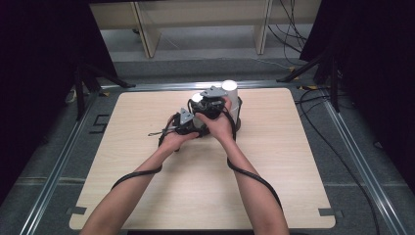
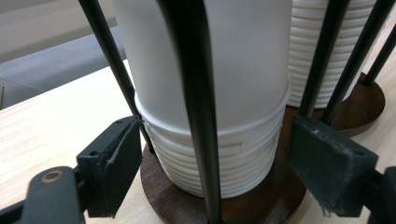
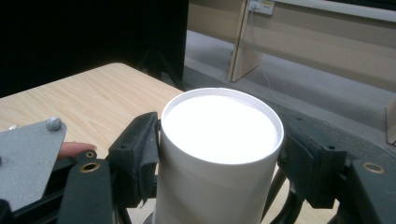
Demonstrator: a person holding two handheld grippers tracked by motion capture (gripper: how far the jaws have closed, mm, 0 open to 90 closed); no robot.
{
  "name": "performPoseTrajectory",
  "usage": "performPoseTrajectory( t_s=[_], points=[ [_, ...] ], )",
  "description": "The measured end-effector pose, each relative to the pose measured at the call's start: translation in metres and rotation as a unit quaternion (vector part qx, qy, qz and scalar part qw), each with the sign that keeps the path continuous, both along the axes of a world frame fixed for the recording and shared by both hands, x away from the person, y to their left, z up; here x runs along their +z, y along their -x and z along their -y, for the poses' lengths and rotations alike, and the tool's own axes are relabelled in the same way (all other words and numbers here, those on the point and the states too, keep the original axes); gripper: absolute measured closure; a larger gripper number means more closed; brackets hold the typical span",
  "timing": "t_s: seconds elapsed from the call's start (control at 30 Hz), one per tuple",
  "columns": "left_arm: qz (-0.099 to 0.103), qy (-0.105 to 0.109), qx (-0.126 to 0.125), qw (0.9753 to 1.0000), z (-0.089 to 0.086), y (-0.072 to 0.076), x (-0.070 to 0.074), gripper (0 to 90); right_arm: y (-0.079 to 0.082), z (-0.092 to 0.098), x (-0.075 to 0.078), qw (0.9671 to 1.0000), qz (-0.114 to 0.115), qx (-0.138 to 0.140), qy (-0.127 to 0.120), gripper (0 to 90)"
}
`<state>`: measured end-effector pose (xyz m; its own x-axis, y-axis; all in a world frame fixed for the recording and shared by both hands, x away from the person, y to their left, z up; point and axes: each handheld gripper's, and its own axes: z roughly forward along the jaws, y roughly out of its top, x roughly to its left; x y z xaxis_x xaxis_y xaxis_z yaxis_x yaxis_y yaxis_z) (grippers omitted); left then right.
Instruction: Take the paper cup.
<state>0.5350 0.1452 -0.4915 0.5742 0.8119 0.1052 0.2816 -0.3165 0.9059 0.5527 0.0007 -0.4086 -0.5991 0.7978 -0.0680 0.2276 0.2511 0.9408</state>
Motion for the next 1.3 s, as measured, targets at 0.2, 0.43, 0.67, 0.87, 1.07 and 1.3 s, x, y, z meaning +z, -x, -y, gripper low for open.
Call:
performPoseTrajectory(
  t_s=[0.2,0.43,0.67,0.87,1.07,1.3],
  points=[
    [-0.006,0.030,0.004,0.9995,0.001,-0.003,-0.001,18.6,-0.003,0.001,0.000,0.9999,-0.008,0.006,-0.009,33.6],
    [-0.009,0.042,0.004,0.9991,0.000,-0.005,-0.001,20.0,-0.003,0.002,0.000,0.9999,0.001,0.003,-0.015,34.2],
    [-0.012,0.046,0.002,0.9989,-0.001,-0.005,-0.001,20.4,-0.002,0.002,0.002,0.9996,-0.016,0.006,-0.022,34.7],
    [-0.010,0.054,0.003,0.9985,0.000,-0.005,-0.001,20.5,-0.001,0.003,0.004,0.9997,-0.002,0.004,-0.024,35.2],
    [-0.007,0.049,0.004,0.9988,0.001,-0.005,-0.001,20.6,0.000,0.004,0.012,0.9994,0.008,0.008,-0.032,35.4],
    [-0.010,0.025,-0.001,0.9996,-0.001,-0.005,0.000,20.6,0.006,0.005,0.024,0.9987,0.006,0.004,-0.050,35.4]
  ],
)
